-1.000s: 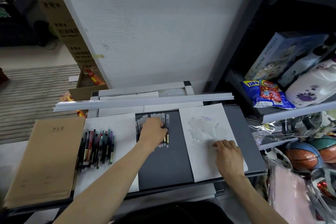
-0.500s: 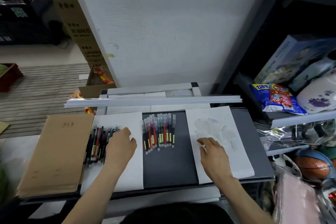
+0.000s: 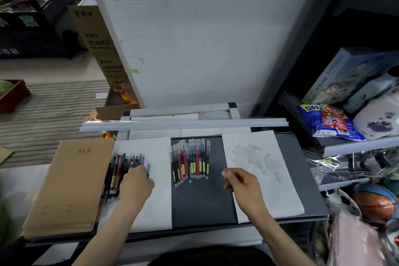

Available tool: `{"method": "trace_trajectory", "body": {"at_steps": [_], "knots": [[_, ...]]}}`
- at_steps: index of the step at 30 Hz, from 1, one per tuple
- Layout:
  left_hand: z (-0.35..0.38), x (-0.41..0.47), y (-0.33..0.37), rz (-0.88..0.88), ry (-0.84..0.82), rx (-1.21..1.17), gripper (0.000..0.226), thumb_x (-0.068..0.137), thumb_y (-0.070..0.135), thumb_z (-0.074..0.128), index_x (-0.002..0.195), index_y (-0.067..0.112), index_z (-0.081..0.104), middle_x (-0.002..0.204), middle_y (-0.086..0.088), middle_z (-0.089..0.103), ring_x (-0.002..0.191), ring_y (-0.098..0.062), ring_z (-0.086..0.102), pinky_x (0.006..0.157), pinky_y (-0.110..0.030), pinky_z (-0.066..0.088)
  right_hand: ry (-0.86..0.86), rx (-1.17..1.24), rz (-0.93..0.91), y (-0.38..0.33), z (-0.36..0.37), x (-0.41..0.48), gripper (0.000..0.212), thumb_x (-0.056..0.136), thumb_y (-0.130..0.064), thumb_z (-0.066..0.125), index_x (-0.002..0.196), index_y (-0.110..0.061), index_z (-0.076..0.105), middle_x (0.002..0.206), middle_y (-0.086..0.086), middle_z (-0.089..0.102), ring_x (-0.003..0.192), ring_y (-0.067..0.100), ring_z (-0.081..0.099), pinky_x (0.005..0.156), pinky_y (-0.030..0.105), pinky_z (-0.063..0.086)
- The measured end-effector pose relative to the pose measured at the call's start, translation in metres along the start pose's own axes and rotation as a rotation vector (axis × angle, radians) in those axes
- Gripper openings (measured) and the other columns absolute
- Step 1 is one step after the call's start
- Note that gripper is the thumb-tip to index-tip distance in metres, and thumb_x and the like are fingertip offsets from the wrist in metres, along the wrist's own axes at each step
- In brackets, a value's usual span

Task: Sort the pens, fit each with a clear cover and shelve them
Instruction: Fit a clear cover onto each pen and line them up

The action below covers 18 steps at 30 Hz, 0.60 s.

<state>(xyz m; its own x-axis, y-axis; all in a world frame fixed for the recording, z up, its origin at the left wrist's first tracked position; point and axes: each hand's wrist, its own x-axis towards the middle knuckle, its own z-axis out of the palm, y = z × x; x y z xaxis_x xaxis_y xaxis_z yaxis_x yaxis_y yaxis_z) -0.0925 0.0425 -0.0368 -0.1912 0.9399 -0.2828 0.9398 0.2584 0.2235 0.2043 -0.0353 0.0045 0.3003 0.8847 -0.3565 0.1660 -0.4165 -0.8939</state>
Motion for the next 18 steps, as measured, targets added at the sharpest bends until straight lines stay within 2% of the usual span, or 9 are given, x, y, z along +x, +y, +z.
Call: {"method": "trace_trajectory", "body": {"at_steps": [1, 3, 7, 9, 12, 14, 16, 18], "knots": [[0.000, -0.002, 0.000, 0.002, -0.006, -0.017, 0.016, 0.082, 0.010, 0.063, 0.070, 0.007, 0.054, 0.066, -0.006, 0.059, 0.055, -0.023, 0.058, 0.047, -0.029, 0.044, 0.007, 0.073, 0.035, 0.000, 0.001, 0.000, 0.013, 0.100, -0.024, 0.066, 0.093, -0.024, 0.077, 0.079, -0.003, 0.073, 0.069, 0.016, 0.070, 0.080, 0.037, 0.061], [-0.002, -0.007, 0.003, 0.004, -0.023, -0.067, 0.015, 0.079, 0.016, 0.065, 0.068, 0.009, 0.058, 0.063, -0.004, 0.061, 0.055, -0.023, 0.061, 0.047, -0.026, 0.043, 0.018, 0.197, 0.111, -0.002, 0.004, 0.000, 0.015, 0.098, -0.020, 0.068, 0.089, -0.016, 0.079, 0.070, 0.004, 0.066, 0.065, 0.020, 0.063, 0.077, 0.041, 0.058], [-0.009, -0.023, 0.023, 0.031, -0.106, -0.312, 0.008, 0.087, 0.029, 0.071, 0.090, 0.024, 0.064, 0.082, 0.008, 0.068, 0.071, -0.011, 0.065, 0.060, -0.026, 0.049, -0.020, 0.453, 0.256, -0.008, 0.006, 0.002, 0.016, 0.094, -0.016, 0.074, 0.089, -0.001, 0.077, 0.069, 0.009, 0.060, 0.066, 0.021, 0.056, 0.070, 0.034, 0.050], [-0.014, -0.034, 0.038, 0.085, -0.142, -0.452, 0.004, 0.094, 0.026, 0.067, 0.091, 0.024, 0.064, 0.085, 0.008, 0.069, 0.074, -0.011, 0.065, 0.069, -0.029, 0.051, -0.068, 0.615, 0.297, -0.013, 0.006, 0.003, 0.018, 0.091, -0.013, 0.077, 0.098, 0.003, 0.074, 0.071, 0.010, 0.060, 0.065, 0.019, 0.057, 0.068, 0.031, 0.051], [-0.020, -0.055, 0.060, 0.153, -0.208, -0.660, 0.021, 0.101, 0.016, 0.052, 0.085, 0.019, 0.065, 0.067, 0.008, 0.063, 0.057, -0.011, 0.051, 0.055, -0.026, 0.039, -0.122, 0.729, 0.310, -0.019, 0.007, 0.005, 0.021, 0.092, -0.012, 0.075, 0.104, 0.005, 0.071, 0.079, 0.016, 0.068, 0.071, 0.019, 0.066, 0.067, 0.026, 0.057], [-0.022, -0.064, 0.070, 0.176, -0.219, -0.748, 0.028, 0.102, 0.011, 0.047, 0.078, 0.014, 0.061, 0.058, 0.004, 0.055, 0.053, -0.012, 0.041, 0.053, -0.027, 0.032, -0.137, 0.740, 0.290, -0.024, 0.010, 0.006, 0.024, 0.093, -0.011, 0.072, 0.104, 0.010, 0.070, 0.093, 0.025, 0.074, 0.087, 0.026, 0.075, 0.074, 0.026, 0.062], [-0.024, -0.071, 0.079, 0.189, -0.223, -0.801, 0.030, 0.102, 0.010, 0.045, 0.075, 0.012, 0.058, 0.062, -0.005, 0.054, 0.055, -0.014, 0.041, 0.054, -0.031, 0.032, -0.145, 0.747, 0.270, -0.028, 0.012, 0.005, 0.024, 0.095, -0.008, 0.070, 0.102, 0.015, 0.067, 0.103, 0.028, 0.075, 0.100, 0.035, 0.076, 0.081, 0.029, 0.064], [-0.028, -0.077, 0.086, 0.208, -0.254, -0.839, 0.030, 0.102, 0.012, 0.047, 0.075, 0.013, 0.060, 0.065, -0.009, 0.058, 0.056, -0.015, 0.043, 0.055, -0.031, 0.033, -0.138, 0.711, 0.244, -0.032, 0.014, 0.004, 0.019, 0.096, -0.008, 0.069, 0.097, 0.011, 0.068, 0.100, 0.024, 0.076, 0.096, 0.034, 0.076, 0.079, 0.030, 0.063]]}}
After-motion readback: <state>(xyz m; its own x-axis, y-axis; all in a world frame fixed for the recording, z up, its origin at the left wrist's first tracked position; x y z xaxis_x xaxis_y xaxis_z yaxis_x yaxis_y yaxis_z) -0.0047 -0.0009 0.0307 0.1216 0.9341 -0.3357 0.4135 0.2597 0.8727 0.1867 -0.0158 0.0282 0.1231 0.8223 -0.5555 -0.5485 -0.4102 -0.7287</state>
